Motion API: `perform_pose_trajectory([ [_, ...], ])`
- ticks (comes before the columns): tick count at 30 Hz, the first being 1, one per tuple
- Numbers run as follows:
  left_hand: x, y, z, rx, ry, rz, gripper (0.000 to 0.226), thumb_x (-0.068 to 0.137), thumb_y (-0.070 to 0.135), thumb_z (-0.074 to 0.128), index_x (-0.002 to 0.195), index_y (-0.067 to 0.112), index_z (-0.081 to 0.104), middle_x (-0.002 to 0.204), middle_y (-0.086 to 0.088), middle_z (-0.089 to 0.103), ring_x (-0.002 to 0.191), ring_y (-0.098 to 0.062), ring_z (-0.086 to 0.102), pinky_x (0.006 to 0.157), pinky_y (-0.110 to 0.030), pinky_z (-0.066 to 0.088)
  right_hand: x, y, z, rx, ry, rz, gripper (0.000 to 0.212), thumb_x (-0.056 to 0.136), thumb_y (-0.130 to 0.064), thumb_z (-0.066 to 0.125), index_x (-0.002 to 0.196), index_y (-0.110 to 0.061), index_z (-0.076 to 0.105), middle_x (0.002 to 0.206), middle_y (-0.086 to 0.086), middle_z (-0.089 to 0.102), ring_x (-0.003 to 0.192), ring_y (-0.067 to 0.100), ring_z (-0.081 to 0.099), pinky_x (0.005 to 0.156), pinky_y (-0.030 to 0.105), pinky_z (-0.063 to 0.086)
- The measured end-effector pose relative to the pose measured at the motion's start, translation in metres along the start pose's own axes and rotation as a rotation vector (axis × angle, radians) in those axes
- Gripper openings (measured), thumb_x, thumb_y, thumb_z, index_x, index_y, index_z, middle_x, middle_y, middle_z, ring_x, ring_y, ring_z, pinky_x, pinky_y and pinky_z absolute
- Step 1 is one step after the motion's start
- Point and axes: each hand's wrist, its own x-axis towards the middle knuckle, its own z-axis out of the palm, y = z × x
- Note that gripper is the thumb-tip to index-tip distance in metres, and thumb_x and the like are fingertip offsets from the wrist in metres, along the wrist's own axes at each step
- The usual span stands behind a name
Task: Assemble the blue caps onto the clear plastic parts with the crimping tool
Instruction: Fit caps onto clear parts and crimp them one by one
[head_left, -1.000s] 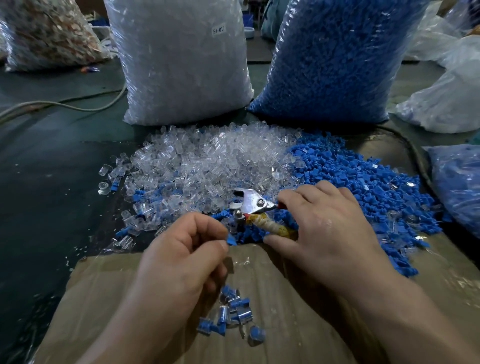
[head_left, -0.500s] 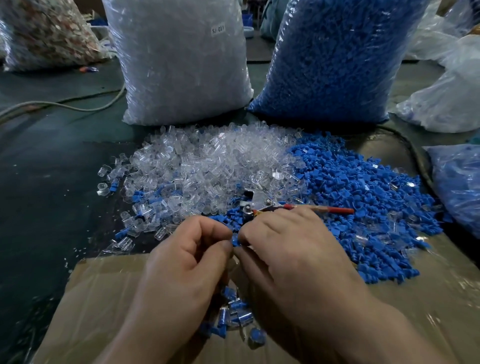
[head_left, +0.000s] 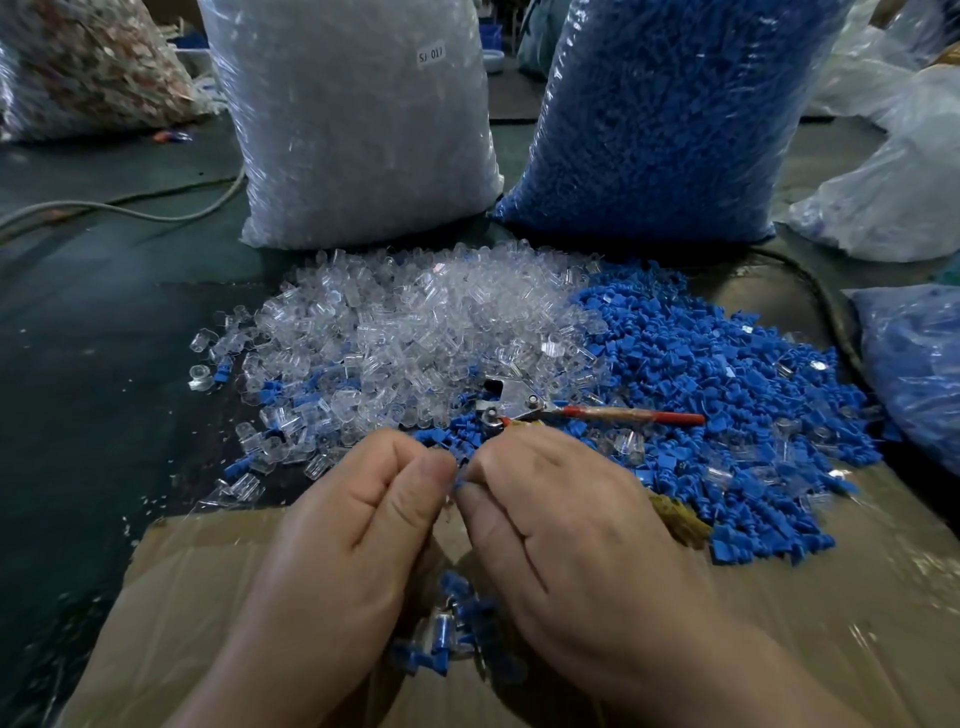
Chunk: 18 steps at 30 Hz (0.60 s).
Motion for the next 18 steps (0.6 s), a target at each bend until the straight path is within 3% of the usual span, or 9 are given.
perform_pose_trajectory([
  [2, -0.002, 0.004, 0.001, -0.012, -0.013, 0.071, 0.049, 0.079, 0.081, 0.051, 0.083, 0.034, 0.063, 0.057, 0.013, 0.055, 0.050, 0.002, 0.045, 0.046, -0.014, 0.037, -0.001, -0.005, -0.003, 0.317, -0.111, 0.235, 0.026, 0.087, -0.041, 0.045, 0.071, -0.021, 0.048, 0.064, -0.006, 0.049, 0.062, 0.007, 0.043, 0.059, 0.030, 0.033],
  [4, -0.004, 0.008, 0.002, -0.046, -0.058, 0.125, 0.043, 0.081, 0.076, 0.054, 0.087, 0.035, 0.065, 0.060, 0.005, 0.059, 0.049, -0.001, 0.049, 0.046, -0.013, 0.039, -0.001, -0.006, -0.008, 0.826, -0.231, 0.513, 0.021, 0.075, -0.035, 0.049, 0.061, -0.019, 0.050, 0.052, -0.005, 0.044, 0.052, 0.011, 0.039, 0.051, 0.031, 0.030],
  [6, -0.006, 0.012, 0.000, -0.034, -0.112, 0.139, 0.036, 0.082, 0.070, 0.059, 0.090, 0.036, 0.066, 0.063, 0.001, 0.062, 0.048, -0.004, 0.053, 0.045, -0.015, 0.042, 0.001, -0.004, -0.016, 0.947, -0.316, 0.594, 0.021, 0.071, -0.031, 0.049, 0.053, -0.019, 0.050, 0.047, -0.003, 0.041, 0.047, 0.014, 0.035, 0.046, 0.029, 0.027],
  [9, -0.002, 0.013, -0.009, 0.151, -0.116, 0.128, 0.021, 0.081, 0.057, 0.061, 0.087, 0.037, 0.066, 0.066, 0.007, 0.065, 0.053, -0.004, 0.058, 0.048, -0.015, 0.045, -0.001, 0.006, -0.014, 0.396, -0.241, 0.421, 0.034, 0.082, -0.044, 0.049, 0.067, -0.014, 0.050, 0.053, 0.000, 0.050, 0.047, 0.011, 0.044, 0.047, 0.036, 0.037],
  [12, 0.002, 0.009, -0.015, 0.400, -0.089, 0.094, 0.010, 0.085, 0.046, 0.065, 0.080, 0.038, 0.063, 0.067, 0.017, 0.066, 0.061, -0.003, 0.062, 0.051, -0.015, 0.047, -0.006, 0.014, -0.007, -0.086, -0.170, 0.235, 0.037, 0.093, -0.054, 0.040, 0.072, -0.023, 0.044, 0.064, -0.007, 0.051, 0.058, 0.009, 0.046, 0.055, 0.034, 0.040],
  [16, 0.001, 0.007, -0.012, 0.654, -0.237, 0.097, 0.019, 0.076, 0.058, 0.053, 0.078, 0.040, 0.059, 0.078, 0.026, 0.063, 0.068, 0.001, 0.060, 0.049, -0.021, 0.046, -0.010, 0.017, 0.005, -0.218, -0.185, 0.191, 0.024, 0.091, -0.057, 0.038, 0.089, -0.033, 0.039, 0.083, -0.013, 0.056, 0.070, 0.015, 0.051, 0.051, 0.033, 0.028],
  [18, 0.000, 0.008, -0.009, 0.660, -0.268, 0.110, 0.022, 0.074, 0.060, 0.050, 0.078, 0.040, 0.059, 0.079, 0.025, 0.060, 0.068, 0.001, 0.059, 0.049, -0.025, 0.048, -0.010, 0.019, 0.007, -0.258, -0.180, 0.198, 0.023, 0.090, -0.057, 0.040, 0.093, -0.035, 0.036, 0.088, -0.011, 0.059, 0.075, 0.018, 0.056, 0.046, 0.029, 0.020],
])
